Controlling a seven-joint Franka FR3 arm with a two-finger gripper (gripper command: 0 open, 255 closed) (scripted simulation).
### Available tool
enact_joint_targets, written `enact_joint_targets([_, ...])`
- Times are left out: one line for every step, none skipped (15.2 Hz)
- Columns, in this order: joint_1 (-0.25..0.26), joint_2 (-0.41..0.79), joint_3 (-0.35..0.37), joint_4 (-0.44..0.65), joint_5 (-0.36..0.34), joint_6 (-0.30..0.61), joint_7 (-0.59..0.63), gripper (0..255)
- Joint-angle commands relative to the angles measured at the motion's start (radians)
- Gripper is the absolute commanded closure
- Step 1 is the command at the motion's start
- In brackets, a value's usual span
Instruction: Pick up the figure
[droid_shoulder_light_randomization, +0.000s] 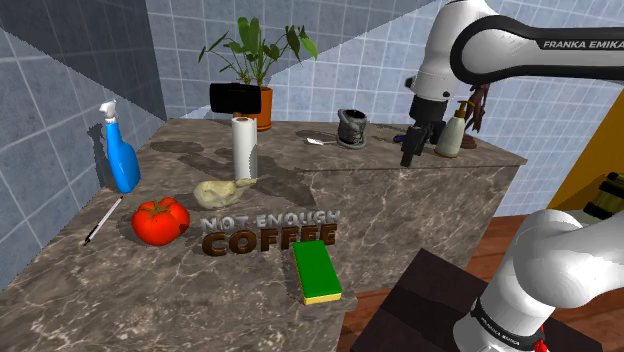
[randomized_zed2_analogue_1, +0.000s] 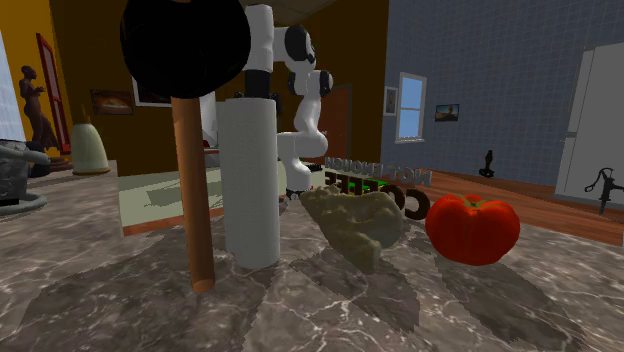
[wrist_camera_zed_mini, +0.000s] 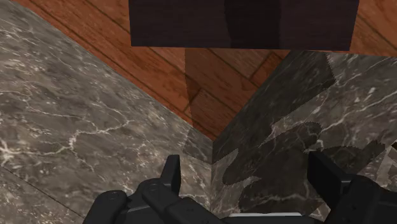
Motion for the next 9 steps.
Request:
enact_joint_targets([0.000, 0.000, 0.000, 0.000, 0.000, 0.000, 0.000, 0])
enact_joint_targets([0.015, 0.031, 0.011, 0.015, 0.005, 0.013, -0.007, 0])
enact_joint_targets([0.029, 0.062, 0.022, 0.030, 0.010, 0.026, -0.014, 0])
enact_joint_targets([0.043, 0.093, 0.033, 0.046, 0.014, 0.038, -0.021, 0])
enact_joint_targets([0.056, 0.123, 0.044, 0.062, 0.018, 0.049, -0.028, 0])
enact_joint_targets([0.069, 0.154, 0.056, 0.079, 0.022, 0.060, -0.035, 0])
enact_joint_targets([0.081, 0.184, 0.067, 0.097, 0.025, 0.070, -0.042, 0])
enact_joint_targets([0.094, 0.213, 0.079, 0.114, 0.028, 0.079, -0.049, 0])
enact_joint_targets([0.106, 0.243, 0.090, 0.133, 0.030, 0.087, -0.056, 0])
